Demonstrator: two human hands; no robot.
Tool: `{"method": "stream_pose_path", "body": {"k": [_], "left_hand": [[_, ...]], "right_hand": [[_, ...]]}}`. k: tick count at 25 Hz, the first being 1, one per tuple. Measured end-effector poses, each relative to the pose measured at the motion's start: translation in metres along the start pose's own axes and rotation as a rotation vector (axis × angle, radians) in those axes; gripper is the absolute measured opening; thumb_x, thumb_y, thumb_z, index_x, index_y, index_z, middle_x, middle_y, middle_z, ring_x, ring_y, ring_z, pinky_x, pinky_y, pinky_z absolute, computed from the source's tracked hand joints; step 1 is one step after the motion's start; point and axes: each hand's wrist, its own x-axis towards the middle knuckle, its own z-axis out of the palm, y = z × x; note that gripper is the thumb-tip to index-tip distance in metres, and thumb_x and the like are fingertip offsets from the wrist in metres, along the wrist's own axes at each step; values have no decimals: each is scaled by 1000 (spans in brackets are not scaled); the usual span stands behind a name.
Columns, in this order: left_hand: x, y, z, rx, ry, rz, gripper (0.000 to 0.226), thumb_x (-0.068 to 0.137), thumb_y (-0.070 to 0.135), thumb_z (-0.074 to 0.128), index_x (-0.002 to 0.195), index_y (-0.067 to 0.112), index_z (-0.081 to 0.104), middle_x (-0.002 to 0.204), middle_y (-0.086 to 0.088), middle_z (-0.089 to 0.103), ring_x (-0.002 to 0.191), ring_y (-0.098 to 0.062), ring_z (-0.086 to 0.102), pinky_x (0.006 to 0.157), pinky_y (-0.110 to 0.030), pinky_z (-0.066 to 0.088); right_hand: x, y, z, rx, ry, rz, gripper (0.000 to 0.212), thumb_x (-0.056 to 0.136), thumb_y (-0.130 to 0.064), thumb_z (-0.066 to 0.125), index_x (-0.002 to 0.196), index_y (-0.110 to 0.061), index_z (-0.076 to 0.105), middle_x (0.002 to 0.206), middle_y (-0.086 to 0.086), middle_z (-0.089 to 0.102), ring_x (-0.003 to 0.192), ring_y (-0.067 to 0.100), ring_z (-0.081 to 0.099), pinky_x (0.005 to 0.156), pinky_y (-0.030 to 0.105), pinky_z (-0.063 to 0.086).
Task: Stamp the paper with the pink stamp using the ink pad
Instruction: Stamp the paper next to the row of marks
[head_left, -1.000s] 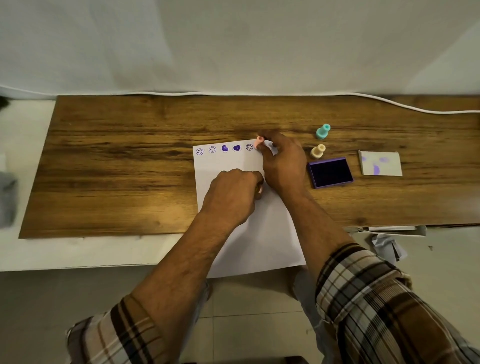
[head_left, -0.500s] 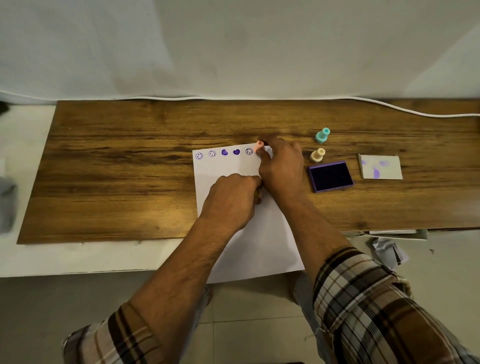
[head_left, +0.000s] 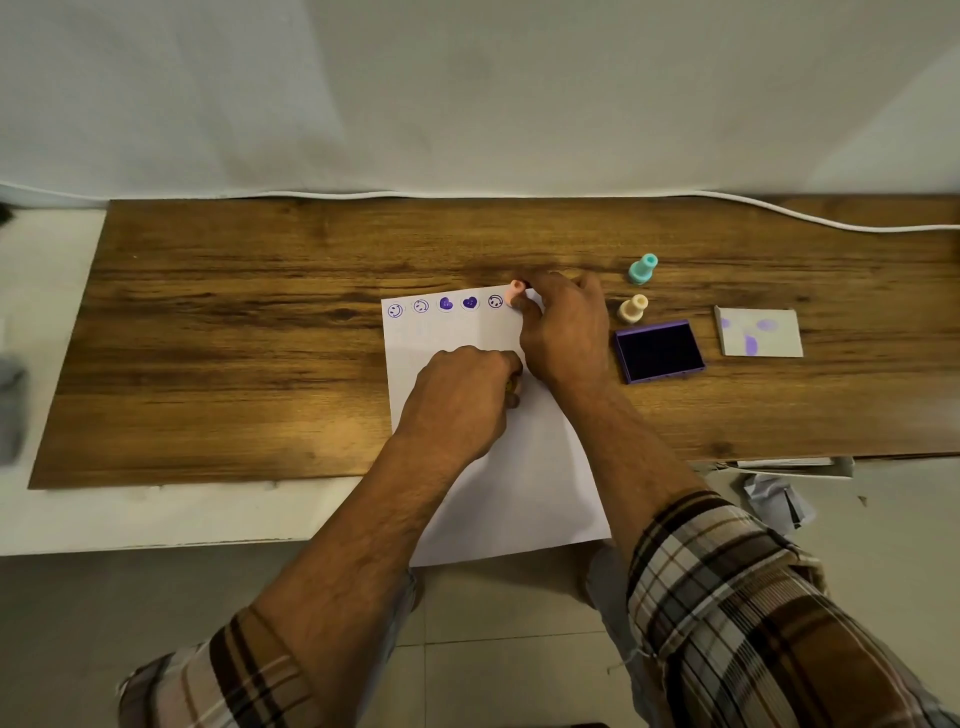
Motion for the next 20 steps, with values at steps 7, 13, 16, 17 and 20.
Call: {"method": "stream_pose_path", "body": {"k": [7, 13, 16, 17, 20], "left_hand": [[0, -1, 2, -16, 9, -13, 37, 91, 30, 71, 127, 24, 65, 123, -8, 71, 98, -30, 69, 97, -41, 53], [5, -6, 4, -110, 60, 33, 33, 88, 15, 73, 120, 21, 71, 114, -7, 75, 96, -31, 70, 88, -37, 54], [14, -7, 4, -180, 136, 14, 30, 90, 11, 68, 119, 19, 71, 107, -8, 74, 91, -31, 69, 79, -31, 49], [17, -6, 4, -208, 169, -5, 29, 91, 11, 67, 118, 18, 71, 107, -9, 74, 92, -32, 69, 81, -32, 50], [25, -1, 2, -233, 198, -70, 29, 94, 13, 67, 122, 18, 68, 121, -13, 71, 108, -36, 66, 101, -45, 49]], "right_hand": [[-8, -9, -5, 102, 41, 70, 21, 97, -23, 71, 116, -19, 77, 105, 1, 78, 101, 23, 58, 70, 33, 43], [6, -5, -52, 825, 234, 428, 23, 91, -13, 80, 112, -21, 77, 105, -13, 78, 98, 4, 72, 80, 23, 59], [-10, -4, -77, 898, 246, 496, 25, 88, -12, 83, 111, -21, 77, 104, -13, 79, 100, 3, 73, 76, 17, 58], [-16, -2, -84, 900, 238, 510, 27, 88, -13, 83, 114, -19, 77, 107, -10, 79, 103, 5, 73, 79, 19, 58], [-38, 0, -103, 911, 189, 535, 31, 89, -15, 82, 120, -19, 75, 113, -9, 78, 108, 6, 72, 85, 24, 60]]}}
